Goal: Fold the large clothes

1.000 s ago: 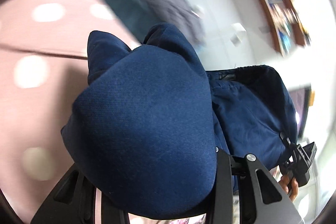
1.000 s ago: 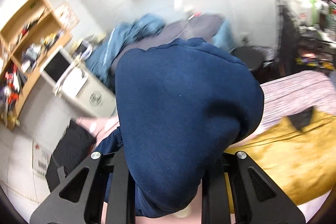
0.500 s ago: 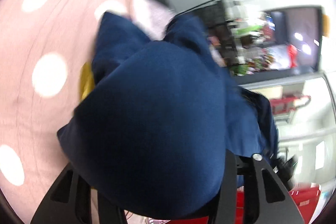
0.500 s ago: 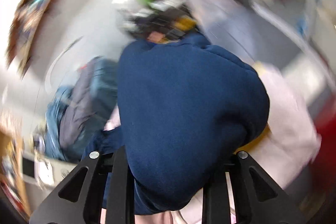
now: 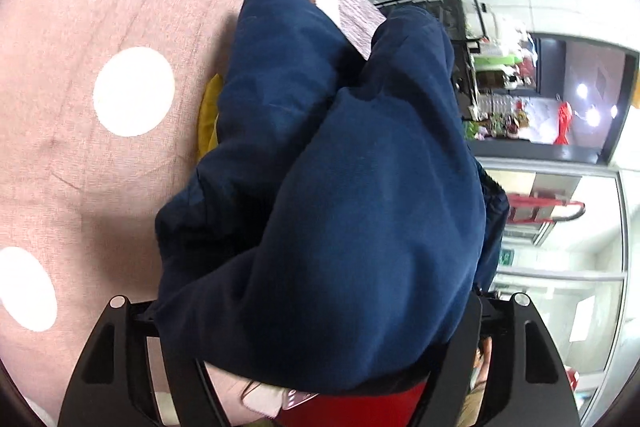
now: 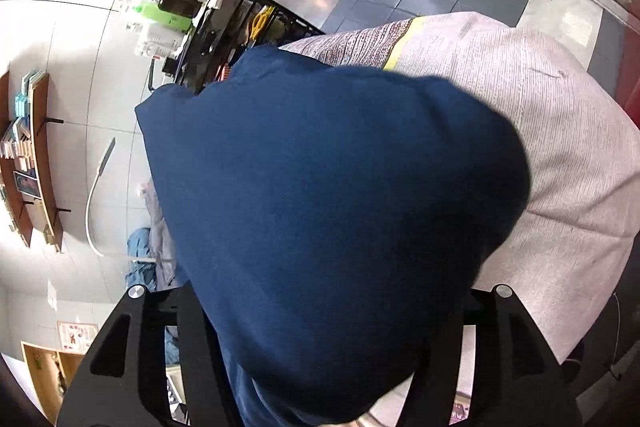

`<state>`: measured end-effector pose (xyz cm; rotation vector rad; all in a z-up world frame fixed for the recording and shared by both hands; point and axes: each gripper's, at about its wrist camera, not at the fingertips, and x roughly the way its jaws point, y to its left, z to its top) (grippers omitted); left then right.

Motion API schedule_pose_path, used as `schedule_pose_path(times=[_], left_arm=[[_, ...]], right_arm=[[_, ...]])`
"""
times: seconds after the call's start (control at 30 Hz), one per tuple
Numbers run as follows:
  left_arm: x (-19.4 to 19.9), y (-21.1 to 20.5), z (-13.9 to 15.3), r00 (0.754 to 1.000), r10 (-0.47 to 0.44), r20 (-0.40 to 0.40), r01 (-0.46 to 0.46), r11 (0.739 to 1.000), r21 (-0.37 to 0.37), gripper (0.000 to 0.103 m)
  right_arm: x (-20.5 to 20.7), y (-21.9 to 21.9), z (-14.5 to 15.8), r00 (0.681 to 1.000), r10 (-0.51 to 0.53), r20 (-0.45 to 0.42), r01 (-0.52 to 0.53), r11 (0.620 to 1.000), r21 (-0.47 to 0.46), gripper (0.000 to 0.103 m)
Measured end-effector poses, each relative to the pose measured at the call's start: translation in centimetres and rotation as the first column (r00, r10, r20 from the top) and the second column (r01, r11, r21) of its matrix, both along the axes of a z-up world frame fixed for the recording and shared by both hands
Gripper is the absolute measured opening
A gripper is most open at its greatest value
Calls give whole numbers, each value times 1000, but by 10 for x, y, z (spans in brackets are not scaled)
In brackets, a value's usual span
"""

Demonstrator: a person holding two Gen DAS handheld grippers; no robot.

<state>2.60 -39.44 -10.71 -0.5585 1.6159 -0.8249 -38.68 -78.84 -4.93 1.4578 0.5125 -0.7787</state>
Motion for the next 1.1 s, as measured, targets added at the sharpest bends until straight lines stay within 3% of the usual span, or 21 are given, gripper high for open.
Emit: schedule_pose_path(times=[0.13, 0.23, 0.33, 0.4, 0.43, 0.5, 0.53, 0.6, 0.67, 0.77, 0.8, 0.87, 0.9, 0.93, 1.0, 1.1], left_arm=[[-15, 20, 11, 996, -54, 69, 53, 998, 15, 76], [-17, 28, 16, 994, -63, 92, 61, 998, 24, 77], [-15, 47, 32, 990, -64, 127, 63, 998, 10, 77], [-13, 57, 48, 972, -76, 220, 65, 996, 56, 81], [-13, 65, 63, 944, -75, 320, 39, 992, 118, 85], [-12, 78, 83, 895, -72, 440, 0, 987, 160, 92], [-8, 81, 91, 871, -65, 487, -19, 986, 166, 95], [2, 73, 96, 857, -105, 505, 13, 983, 183, 95], [13, 52, 99, 843, -161, 513, 73, 980, 187, 95], [29, 14, 98, 822, -211, 529, 138, 975, 174, 95], [33, 4, 98, 816, -228, 531, 153, 971, 182, 95], [45, -35, 95, 792, -301, 532, 223, 953, 208, 95], [50, -48, 93, 774, -327, 542, 231, 943, 239, 95], [53, -57, 91, 759, -352, 547, 240, 933, 267, 95], [63, -88, 69, 733, -460, 501, 321, 883, 341, 88], [76, -109, 43, 732, -530, 429, 361, 835, 416, 38]], right_arm=[[-15, 7, 12, 999, -23, 46, 23, 1000, 13, 60], [-20, 15, 23, 999, -35, -12, 35, 999, -12, 67], [-30, 23, 43, 997, -64, -32, 63, 998, -23, 67], [-33, 31, 65, 991, -73, -115, 65, 995, -78, 67], [-31, 35, 74, 982, -73, -177, 53, 992, -114, 68], [-22, 44, 100, 932, -83, -353, 7, 978, -210, 71], [-17, 50, 113, 889, -112, -444, -11, 964, -265, 71], [-1, 62, 142, 785, -196, -587, -78, 909, -409, 74], [21, 68, 159, 768, -198, -609, -172, 852, -494, 79], [80, 61, 163, 789, 0, -614, -377, 790, -484, 80], [108, 57, 159, 767, 75, -637, -463, 752, -469, 79], [145, 53, 152, 706, 115, -698, -574, 670, -471, 79], [169, 47, 144, 651, 126, -749, -644, 615, -456, 75], [182, 41, 138, 615, 124, -779, -677, 589, -441, 68], [208, 18, 115, 530, 129, -838, -732, 570, -374, 63], [220, -16, 80, 445, 146, -883, -740, 615, -272, 19]])
